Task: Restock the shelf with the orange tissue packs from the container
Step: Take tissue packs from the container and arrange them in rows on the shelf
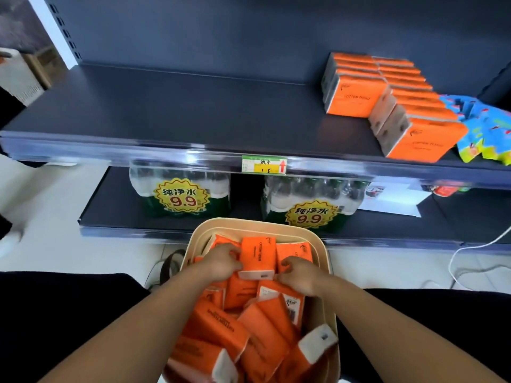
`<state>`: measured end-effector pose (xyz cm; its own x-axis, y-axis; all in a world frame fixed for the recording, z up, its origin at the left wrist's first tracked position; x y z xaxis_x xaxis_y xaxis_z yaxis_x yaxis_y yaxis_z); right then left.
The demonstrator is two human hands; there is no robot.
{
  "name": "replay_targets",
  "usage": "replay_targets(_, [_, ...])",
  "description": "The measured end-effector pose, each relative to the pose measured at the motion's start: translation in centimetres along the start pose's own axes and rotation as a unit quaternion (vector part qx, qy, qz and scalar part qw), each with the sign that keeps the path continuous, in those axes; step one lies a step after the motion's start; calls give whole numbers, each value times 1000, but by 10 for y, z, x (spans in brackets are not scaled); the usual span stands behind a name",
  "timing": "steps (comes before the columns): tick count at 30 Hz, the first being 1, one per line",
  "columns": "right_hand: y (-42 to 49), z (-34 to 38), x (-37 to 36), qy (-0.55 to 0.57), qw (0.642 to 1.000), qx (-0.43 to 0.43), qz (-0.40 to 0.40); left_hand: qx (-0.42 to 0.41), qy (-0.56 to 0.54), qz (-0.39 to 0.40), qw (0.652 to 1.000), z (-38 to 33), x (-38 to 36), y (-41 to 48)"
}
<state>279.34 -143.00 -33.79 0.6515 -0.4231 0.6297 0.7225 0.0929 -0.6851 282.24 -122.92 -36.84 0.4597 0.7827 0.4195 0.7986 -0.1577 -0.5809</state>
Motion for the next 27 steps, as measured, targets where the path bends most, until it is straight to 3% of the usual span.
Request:
replay_targets(4, [10,1,-11,136,991,-17,3,15,-20,41,999,18,-12,22])
replay_targets(11, [18,4,-17,381,918,-108,-23,21,-34,60,997,5,-16,8])
replay_targets(14, [19,8,-14,386,917,-94,-29,27,-75,110,991,2,-25,1])
replay_targets(18, [18,14,-10,339,939,-66,-14,29,-70,111,991,0,-25,0])
replay_targets(24, [13,15,8,232,972,-16,23,8,-98,-14,995,-8,9,5])
replay_targets(27, [8,19,16,212,976,16,52,-15,-72,-10,997,-6,19,8])
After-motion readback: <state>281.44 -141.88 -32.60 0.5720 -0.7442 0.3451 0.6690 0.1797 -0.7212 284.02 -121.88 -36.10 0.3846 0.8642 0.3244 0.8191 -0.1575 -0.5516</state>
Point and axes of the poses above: each hand's wrist, its own y-axis towards the middle knuckle, its own x-axis out of the back of the hand, z = x × y, the point moved 4 cm from there along y, towards the middle knuckle, and after that the axes turned 6 degrees about -y, right-handed, at the moved point
